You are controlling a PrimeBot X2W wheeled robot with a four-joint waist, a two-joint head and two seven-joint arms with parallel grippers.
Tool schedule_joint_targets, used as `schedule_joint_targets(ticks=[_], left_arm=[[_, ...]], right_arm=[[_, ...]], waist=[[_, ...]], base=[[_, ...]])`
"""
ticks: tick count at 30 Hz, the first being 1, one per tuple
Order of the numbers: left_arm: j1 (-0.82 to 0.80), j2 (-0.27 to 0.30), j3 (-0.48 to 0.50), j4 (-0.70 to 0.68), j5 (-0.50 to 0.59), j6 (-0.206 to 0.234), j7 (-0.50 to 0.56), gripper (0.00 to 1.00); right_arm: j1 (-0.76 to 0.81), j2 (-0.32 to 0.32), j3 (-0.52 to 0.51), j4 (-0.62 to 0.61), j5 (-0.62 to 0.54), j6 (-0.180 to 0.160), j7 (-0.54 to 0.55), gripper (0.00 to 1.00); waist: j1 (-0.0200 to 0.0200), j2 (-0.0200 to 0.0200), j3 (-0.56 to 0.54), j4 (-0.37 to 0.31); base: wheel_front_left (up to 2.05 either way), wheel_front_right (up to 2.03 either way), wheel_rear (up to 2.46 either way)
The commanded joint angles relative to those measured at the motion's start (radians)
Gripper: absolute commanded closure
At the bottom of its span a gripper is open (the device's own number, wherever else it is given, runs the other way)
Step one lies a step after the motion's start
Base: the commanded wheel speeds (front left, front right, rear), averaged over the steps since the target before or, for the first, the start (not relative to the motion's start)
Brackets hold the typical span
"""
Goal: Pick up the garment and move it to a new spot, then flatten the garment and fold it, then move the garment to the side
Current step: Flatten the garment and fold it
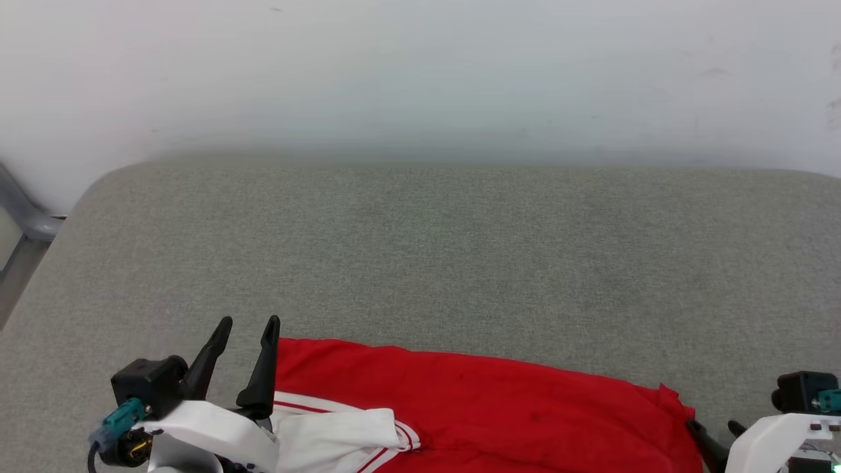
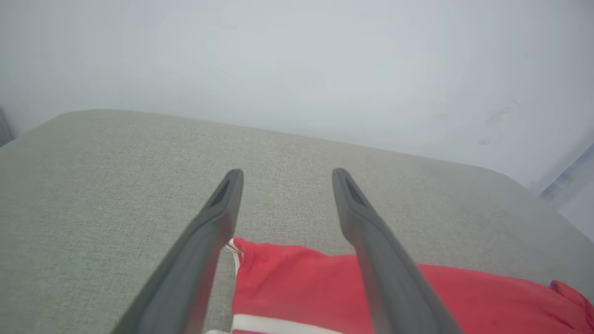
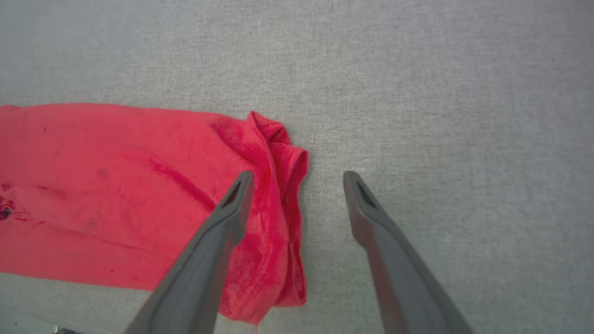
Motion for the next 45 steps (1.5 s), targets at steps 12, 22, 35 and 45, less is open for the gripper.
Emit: schedule_joint_targets(ticks=[12,22,35,45], left_arm=[[0.063,-0.077,0.095,-0.075,0.242,-0.021,-0.003,0.0],[0.04,-0.124,0.123,-0.068,0.307,-0.067,-0.003,0.0],[0.09,-0.148,0.161,-0.044,0.359,-0.081,-0.004,0.0],[0.117,-0.15,0.171,-0.053,0.377,-0.079,-0.004,0.0]], right_arm=[[-0.085,-0.041,0.077,0.091,0.021,0.0,0.14,0.0],[-0.072,-0.002,0.156,0.225,0.071,0.001,0.25,0.97],[-0.118,-0.051,0.099,0.104,0.103,0.0,0.21,1.0],[-0.035,-0.061,-0.116,0.043,0.065,-0.001,0.251,1.0]], waist=[[0.0001,-0.0001,0.055,0.036],[0.0001,-0.0001,0.093,0.055],[0.0001,-0.0001,0.022,0.024],[0.0001,-0.0001,-0.006,-0.005]], base=[[0.0,0.0,0.0],[0.0,0.0,0.0],[0.0,0.0,0.0],[0.0,0.0,0.0]])
